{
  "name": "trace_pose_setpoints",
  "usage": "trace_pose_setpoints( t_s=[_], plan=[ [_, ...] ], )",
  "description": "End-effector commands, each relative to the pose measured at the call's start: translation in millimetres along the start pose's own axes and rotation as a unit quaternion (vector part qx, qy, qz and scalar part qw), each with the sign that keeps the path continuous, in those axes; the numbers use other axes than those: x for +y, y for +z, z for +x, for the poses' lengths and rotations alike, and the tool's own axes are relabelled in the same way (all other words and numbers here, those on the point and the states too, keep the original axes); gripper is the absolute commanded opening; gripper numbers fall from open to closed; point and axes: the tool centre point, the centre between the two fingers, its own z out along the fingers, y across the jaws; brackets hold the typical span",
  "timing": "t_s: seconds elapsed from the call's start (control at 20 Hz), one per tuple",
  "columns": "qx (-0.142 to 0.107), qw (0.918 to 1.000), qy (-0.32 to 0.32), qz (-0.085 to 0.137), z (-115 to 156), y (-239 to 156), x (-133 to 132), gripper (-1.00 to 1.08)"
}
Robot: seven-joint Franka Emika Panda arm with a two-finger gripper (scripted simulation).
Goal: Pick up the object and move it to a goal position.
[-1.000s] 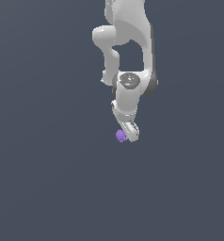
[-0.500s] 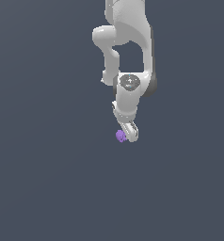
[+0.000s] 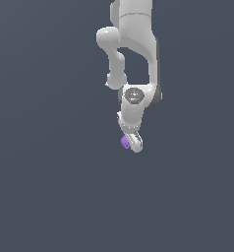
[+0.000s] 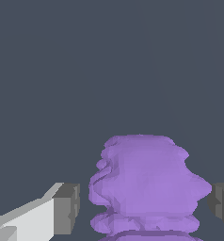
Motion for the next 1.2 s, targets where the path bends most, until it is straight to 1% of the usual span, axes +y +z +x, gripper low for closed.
trace_pose_setpoints(
  t_s=[0.0,0.1,0.15,0.8,1.15],
  plan=[
    [0.0,1.0,0.0,0.001,0.2,5.2,-0.7,1.0],
    [0.0,1.0,0.0,0.001,0.2,6.3,-0.9,1.0],
    [0.0,1.0,0.0,0.001,0.2,6.3,-0.9,-1.0],
    [0.0,1.0,0.0,0.001,1.6,2.6,-1.6,-1.0],
    [0.0,1.0,0.0,0.001,14.9,-23.8,-3.6,-1.0]
  ],
)
